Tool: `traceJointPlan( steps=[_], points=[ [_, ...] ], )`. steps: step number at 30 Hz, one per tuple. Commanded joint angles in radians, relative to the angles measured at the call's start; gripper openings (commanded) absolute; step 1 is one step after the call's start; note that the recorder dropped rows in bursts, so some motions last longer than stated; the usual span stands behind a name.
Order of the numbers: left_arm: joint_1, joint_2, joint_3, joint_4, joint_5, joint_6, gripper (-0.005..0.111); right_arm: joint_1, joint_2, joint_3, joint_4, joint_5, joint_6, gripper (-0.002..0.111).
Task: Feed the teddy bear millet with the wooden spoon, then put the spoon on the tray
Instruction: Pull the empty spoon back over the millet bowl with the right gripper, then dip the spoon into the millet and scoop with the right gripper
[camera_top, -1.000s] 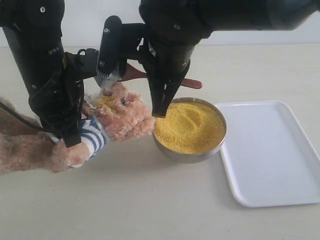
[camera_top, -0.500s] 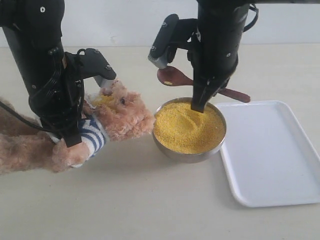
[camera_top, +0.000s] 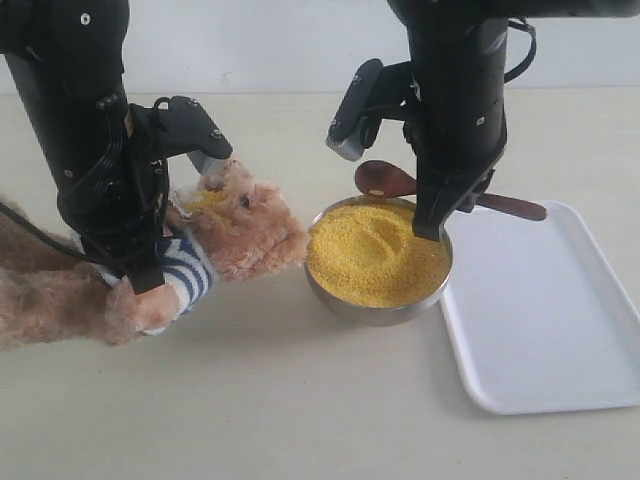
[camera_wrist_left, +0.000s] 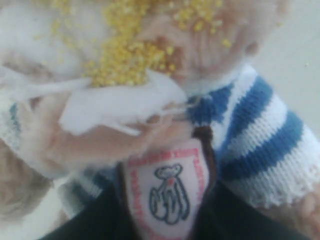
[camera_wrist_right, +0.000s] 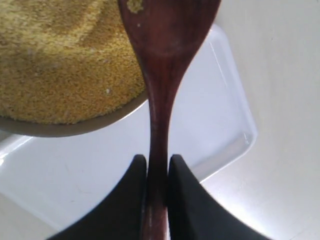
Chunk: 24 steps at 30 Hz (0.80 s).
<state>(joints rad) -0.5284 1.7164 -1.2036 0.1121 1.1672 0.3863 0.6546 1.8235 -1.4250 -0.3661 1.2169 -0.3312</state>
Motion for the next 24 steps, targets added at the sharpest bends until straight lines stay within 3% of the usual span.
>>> traceJointPlan(
  steps=[1, 8, 18, 24],
  points=[
    [-0.003, -0.012, -0.004, 0.0, 0.003, -0.016, 0.004, -0.006, 0.003, 0.001, -0.048, 0.004, 0.044, 0.0],
    [-0.003, -0.012, -0.004, 0.0, 0.0, -0.016, 0.004, -0.006, 0.003, 0.009, -0.052, 0.004, 0.071, 0.0],
    [-0.003, -0.012, -0.004, 0.0, 0.0, -0.016, 0.004, -0.006, 0.003, 0.148, -0.115, 0.004, 0.139, 0.0],
    [-0.003, -0.012, -0.004, 0.0, 0.0, -0.016, 0.004, 0.037, 0.003, 0.148, -0.172, 0.004, 0.176, 0.0]
  ],
)
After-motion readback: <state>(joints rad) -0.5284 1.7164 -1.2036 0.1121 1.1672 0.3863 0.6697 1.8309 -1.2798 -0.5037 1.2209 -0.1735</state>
